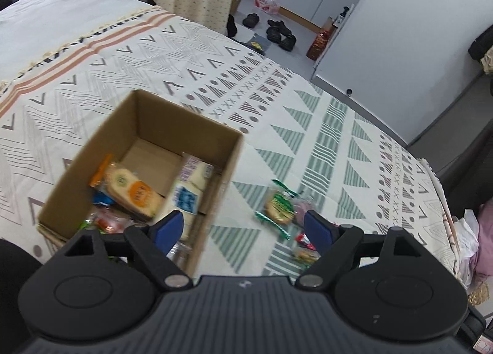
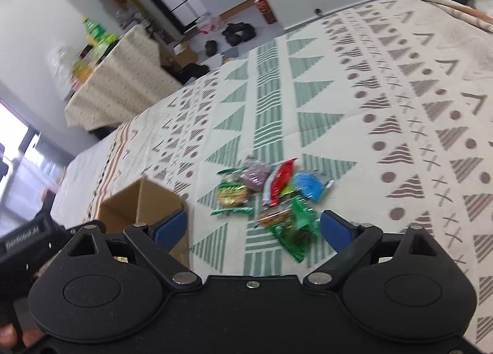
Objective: Organize snacks
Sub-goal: 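Move both grippers back over the snack pile toward the green packet, then grasp the clear small packet with left gripper while right grasps the green packet, then carry the clear packet and green packet over the box with both grippers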
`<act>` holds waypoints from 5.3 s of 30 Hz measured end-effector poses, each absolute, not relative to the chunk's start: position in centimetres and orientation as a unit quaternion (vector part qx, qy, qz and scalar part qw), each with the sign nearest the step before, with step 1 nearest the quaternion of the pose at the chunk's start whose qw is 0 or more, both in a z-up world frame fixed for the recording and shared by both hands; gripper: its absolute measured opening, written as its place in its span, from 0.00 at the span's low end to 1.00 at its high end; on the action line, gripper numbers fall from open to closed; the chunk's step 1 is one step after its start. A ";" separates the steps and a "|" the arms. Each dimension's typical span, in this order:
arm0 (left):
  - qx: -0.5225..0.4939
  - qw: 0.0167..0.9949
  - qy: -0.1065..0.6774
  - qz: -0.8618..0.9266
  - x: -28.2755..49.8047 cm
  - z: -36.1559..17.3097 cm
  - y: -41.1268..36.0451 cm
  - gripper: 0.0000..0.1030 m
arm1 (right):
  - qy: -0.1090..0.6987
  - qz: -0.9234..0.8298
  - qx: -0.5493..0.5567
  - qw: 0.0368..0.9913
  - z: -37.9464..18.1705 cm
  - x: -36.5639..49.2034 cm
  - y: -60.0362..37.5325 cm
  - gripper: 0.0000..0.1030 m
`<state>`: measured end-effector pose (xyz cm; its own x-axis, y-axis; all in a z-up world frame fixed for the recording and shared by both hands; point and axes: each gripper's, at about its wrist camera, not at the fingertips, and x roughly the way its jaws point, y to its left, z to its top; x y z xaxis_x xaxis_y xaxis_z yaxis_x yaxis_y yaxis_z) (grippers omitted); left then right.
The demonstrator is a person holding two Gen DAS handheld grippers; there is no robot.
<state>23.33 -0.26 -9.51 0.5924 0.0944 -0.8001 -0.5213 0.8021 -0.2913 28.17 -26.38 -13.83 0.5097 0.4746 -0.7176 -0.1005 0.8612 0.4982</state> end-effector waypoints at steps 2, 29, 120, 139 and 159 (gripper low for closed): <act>-0.255 0.854 0.419 0.174 23.8 -9.8 -1.1 0.82 | 0.464 0.159 0.216 0.844 -14.0 28.4 -27.3 0.90; -0.277 0.826 0.473 0.128 29.0 -16.7 -5.3 0.53 | 0.548 0.134 0.279 0.777 -22.2 32.0 -27.8 0.64; -0.309 0.856 0.382 0.158 21.4 -10.2 6.4 0.17 | 0.411 0.280 0.200 0.844 -12.1 27.1 -17.8 0.28; -0.355 0.835 0.386 0.170 20.3 -11.9 13.6 0.17 | 0.418 0.314 0.162 0.837 -13.1 25.4 -11.1 0.28; -0.338 0.837 0.402 0.155 22.2 -11.0 17.2 0.41 | 0.400 0.314 0.147 0.848 -12.8 27.4 -5.7 0.28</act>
<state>22.21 17.22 -11.02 0.6294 -0.0132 -0.7769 -0.5304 0.7234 -0.4420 27.40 -5.72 -12.83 0.4816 0.6513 -0.5864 -0.4152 0.7588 0.5019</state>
